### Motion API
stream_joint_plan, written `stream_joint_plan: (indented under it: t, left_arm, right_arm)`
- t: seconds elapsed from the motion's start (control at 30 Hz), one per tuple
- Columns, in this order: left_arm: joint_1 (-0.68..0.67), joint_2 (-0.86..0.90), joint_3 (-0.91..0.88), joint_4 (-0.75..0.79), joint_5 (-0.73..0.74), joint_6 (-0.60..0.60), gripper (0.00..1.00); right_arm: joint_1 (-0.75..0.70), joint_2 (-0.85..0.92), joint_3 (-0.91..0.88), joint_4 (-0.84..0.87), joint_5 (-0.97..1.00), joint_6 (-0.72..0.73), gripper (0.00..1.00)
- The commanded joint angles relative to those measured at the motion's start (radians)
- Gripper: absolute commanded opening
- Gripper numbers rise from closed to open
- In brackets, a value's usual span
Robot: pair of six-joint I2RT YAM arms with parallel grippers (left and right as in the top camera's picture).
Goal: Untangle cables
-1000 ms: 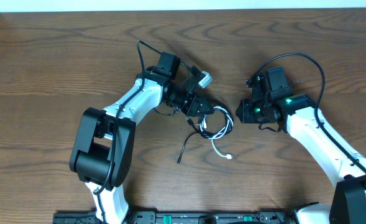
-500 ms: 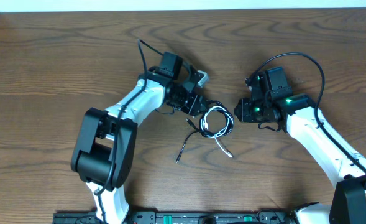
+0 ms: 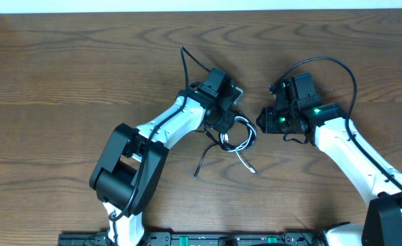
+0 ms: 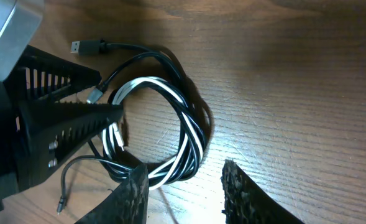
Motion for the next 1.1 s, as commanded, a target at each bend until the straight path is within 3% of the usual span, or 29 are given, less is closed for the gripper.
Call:
stream_joint_plan:
  t: [0.0, 0.23, 0.4, 0.8, 0.97, 1.07]
  left_arm:
    - [0.000, 0.041, -0.004, 0.011, -0.048, -0.010, 0.42]
    - [-0.009, 0.053, -0.003, 0.020, -0.057, -0.010, 0.38]
    - [-0.009, 0.018, -0.003, -0.009, -0.250, -0.064, 0.38]
    - [-0.013, -0.055, -0.003, -0.023, -0.151, -0.087, 0.36]
    - [-0.013, -0.050, -0.005, -0.010, -0.151, -0.095, 0.21]
    - [-0.013, -0.031, -0.005, -0.001, -0.151, -0.095, 0.20]
  right_arm:
    - [-0.001, 0.007, -0.006, 0.002, -0.008, 0.011, 0.35]
    - [-0.001, 0.007, -0.006, 0.010, -0.008, 0.011, 0.36]
    - [-0.002, 0.007, -0.006, 0.011, 0.007, 0.010, 0.36]
    - [-0.005, 0.007, -0.006, 0.047, 0.040, 0.011, 0.39]
    - [-0.005, 0.007, -0.006, 0.055, 0.040, 0.011, 0.38]
    - [-0.005, 0.007, -0.006, 0.069, 0.040, 0.011, 0.37]
